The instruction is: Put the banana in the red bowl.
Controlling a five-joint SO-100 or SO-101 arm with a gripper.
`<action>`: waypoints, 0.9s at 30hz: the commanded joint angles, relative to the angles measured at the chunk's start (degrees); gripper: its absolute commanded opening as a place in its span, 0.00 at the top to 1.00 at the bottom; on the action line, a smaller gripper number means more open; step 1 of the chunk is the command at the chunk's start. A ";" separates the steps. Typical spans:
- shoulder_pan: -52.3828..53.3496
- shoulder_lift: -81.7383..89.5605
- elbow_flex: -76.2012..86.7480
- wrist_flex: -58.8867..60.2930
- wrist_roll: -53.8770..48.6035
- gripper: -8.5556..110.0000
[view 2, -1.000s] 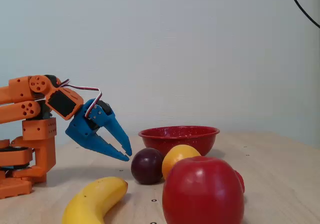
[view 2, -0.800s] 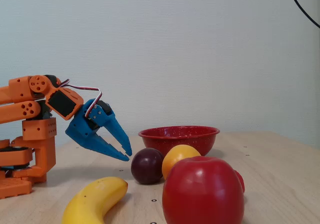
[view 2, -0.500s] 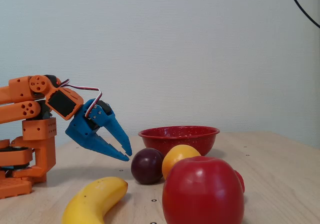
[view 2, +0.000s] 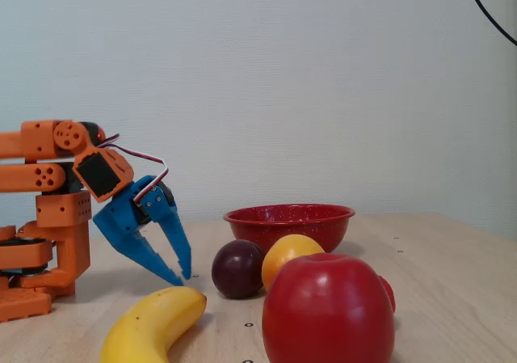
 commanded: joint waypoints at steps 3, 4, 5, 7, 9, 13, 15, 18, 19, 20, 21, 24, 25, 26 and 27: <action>-1.93 -4.57 -10.99 1.49 6.68 0.93; -2.29 -5.98 -12.48 2.11 7.73 0.93; -2.81 -7.47 -13.89 2.55 8.53 0.93; -4.04 -10.63 -17.05 3.69 10.28 0.93; -5.19 -13.89 -20.30 5.01 12.04 0.93; -7.82 -19.95 -26.89 6.86 15.12 0.93; -9.23 -23.12 -30.41 7.73 17.14 0.93; -12.39 -27.51 -36.56 10.37 19.34 0.93; -13.27 -29.09 -38.50 11.16 20.57 0.93; -14.15 -30.67 -40.52 11.95 22.68 0.93; -15.03 -32.43 -42.45 12.66 24.87 0.93; -17.84 -38.50 -48.96 16.44 28.83 0.93; -18.81 -40.78 -51.42 18.02 29.79 0.93; -19.69 -43.07 -53.88 19.78 30.59 0.93; -20.57 -45.44 -56.51 21.62 31.03 0.93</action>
